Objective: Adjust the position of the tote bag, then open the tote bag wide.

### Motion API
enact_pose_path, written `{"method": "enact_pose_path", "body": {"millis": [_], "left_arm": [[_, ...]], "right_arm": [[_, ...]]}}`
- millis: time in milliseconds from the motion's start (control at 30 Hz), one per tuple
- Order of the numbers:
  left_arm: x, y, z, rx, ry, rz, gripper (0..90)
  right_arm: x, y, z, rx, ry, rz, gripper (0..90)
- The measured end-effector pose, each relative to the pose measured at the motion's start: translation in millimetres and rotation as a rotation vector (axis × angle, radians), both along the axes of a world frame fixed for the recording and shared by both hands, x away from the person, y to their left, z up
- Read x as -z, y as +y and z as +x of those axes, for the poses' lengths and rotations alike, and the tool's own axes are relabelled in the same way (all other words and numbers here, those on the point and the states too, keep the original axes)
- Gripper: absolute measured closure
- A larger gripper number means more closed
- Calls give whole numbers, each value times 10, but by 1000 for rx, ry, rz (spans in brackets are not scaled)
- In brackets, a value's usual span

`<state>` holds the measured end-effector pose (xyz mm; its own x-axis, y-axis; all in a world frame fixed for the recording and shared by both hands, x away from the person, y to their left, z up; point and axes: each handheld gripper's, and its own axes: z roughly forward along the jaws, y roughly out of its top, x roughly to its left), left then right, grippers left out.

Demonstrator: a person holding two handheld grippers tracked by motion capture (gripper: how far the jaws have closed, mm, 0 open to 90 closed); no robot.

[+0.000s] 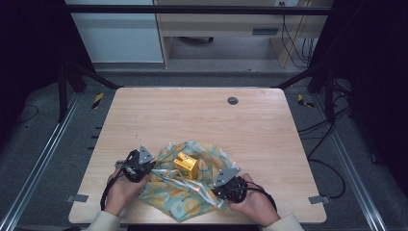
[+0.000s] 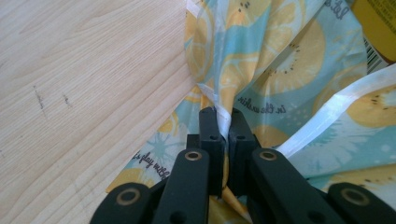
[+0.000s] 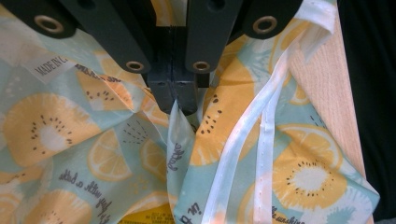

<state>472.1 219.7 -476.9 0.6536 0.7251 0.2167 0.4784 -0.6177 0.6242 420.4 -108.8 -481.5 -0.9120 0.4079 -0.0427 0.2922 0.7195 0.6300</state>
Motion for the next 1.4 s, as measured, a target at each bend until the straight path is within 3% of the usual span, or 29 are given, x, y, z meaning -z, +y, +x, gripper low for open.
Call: {"method": "enact_pose_path", "body": {"millis": [833,1000,1033,1100,1167,1267,1400], "left_arm": [[39,-34,-43,10,53,31,887],[48,-34,-60,13,38,19,880],[32,-25,-73,13,23,16,856],[-13,1,-104,10,-6,4,774],[-59,33,-138,-1,-36,-40,666],[-124,59,-188,-9,-66,-105,571],[-190,64,-220,-16,-80,-174,438]], "right_arm": [[-6,-95,48,52,-6,-21,900],[1,-106,50,59,-4,-11,900],[-9,-115,49,58,-11,-2,887],[-42,-139,47,69,-30,29,775],[-78,-173,51,91,-47,58,676],[-123,-214,62,131,-55,83,533],[-201,-263,77,166,-88,131,371]]}}
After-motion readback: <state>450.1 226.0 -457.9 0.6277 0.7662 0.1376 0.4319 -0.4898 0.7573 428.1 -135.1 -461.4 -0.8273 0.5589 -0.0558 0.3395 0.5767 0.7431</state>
